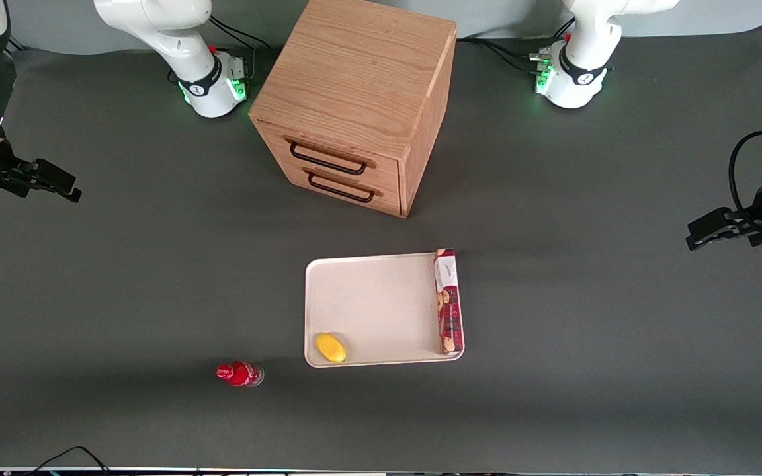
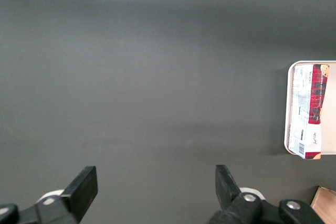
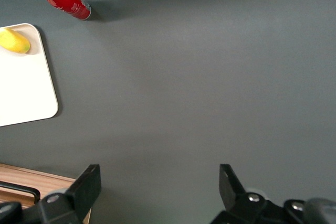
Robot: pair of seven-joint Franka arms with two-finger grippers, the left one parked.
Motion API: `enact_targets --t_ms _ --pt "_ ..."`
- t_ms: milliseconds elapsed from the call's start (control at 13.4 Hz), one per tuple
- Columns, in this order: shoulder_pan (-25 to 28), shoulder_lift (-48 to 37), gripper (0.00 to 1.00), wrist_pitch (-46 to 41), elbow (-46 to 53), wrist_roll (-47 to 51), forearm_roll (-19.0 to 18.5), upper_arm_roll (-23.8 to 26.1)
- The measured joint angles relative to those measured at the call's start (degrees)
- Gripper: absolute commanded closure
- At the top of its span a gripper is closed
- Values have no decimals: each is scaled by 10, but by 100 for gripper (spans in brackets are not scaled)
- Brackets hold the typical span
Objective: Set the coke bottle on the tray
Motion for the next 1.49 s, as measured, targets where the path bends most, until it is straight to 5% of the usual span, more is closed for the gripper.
enact_targets --t_ms 896,1493 --pt "8 9 0 0 27 0 0 9" --pt "81 158 0 3 164 0 19 11"
